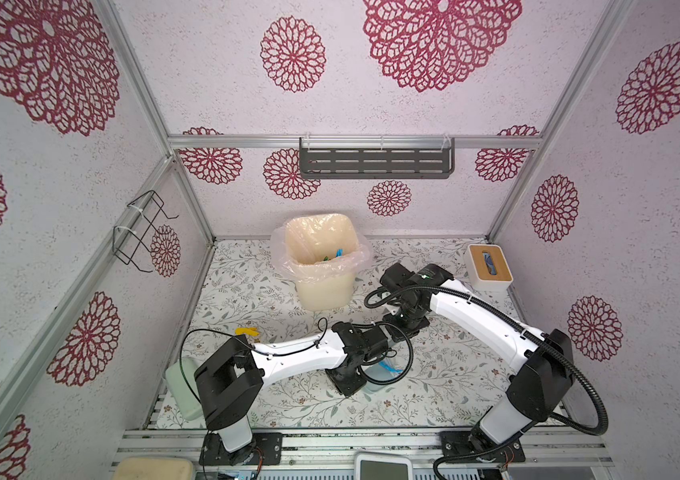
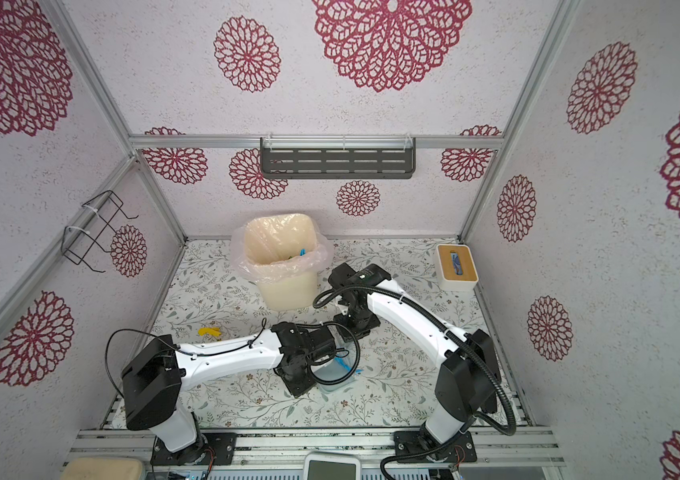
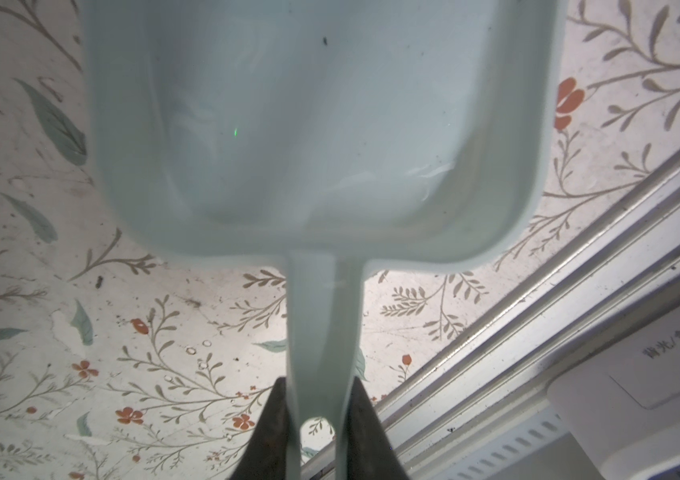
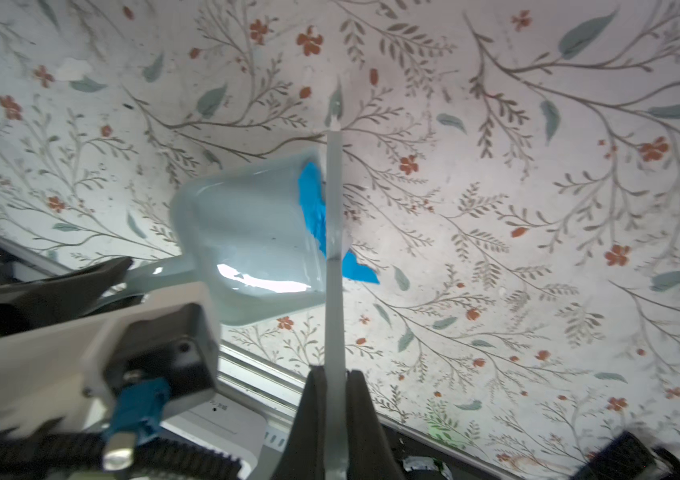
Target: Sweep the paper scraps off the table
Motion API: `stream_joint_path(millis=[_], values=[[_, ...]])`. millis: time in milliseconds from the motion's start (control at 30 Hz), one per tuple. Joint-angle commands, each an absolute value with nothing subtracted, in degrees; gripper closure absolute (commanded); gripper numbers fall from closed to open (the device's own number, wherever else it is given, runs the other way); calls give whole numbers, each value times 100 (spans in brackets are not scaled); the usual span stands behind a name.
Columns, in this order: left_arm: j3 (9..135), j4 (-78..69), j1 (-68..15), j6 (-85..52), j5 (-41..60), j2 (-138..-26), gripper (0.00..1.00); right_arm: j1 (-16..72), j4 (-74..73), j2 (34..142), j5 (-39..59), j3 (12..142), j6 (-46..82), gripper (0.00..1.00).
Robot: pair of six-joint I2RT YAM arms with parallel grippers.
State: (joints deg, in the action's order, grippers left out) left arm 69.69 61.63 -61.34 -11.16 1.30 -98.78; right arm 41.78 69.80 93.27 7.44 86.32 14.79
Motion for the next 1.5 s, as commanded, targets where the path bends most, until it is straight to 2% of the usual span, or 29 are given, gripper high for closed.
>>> stream_joint_path(millis=[0,233,467,667,933,1267,1467], values=[[6926,6122,-6099,-1103,185,-9914,100,4236,6679,8930,1506,8552,1906,100],[6895,6111,-6100,-1143,154,-9886,100,4113,6592,8574,1732,8537,2158,100],[6882,6095,-6100,-1143,153,-9878,100,3461,7285,8247,667,8614,1831,100],[6916,6099,-6099,-1123,159,-9905,100,3384,7395,8257,-31,8289,1616,100],[6926,6117,-6100,-1138,137,-9910,100,3450,6730,8331,483,7678,1739,100],[6953,6132,-6107,-1159,128,-9918,100,3718,6297,8241,1386,7790,2071,100],[6943,6118,-6108,-1178,114,-9905,100,3709,6746,8150,989,7979,1992,100]])
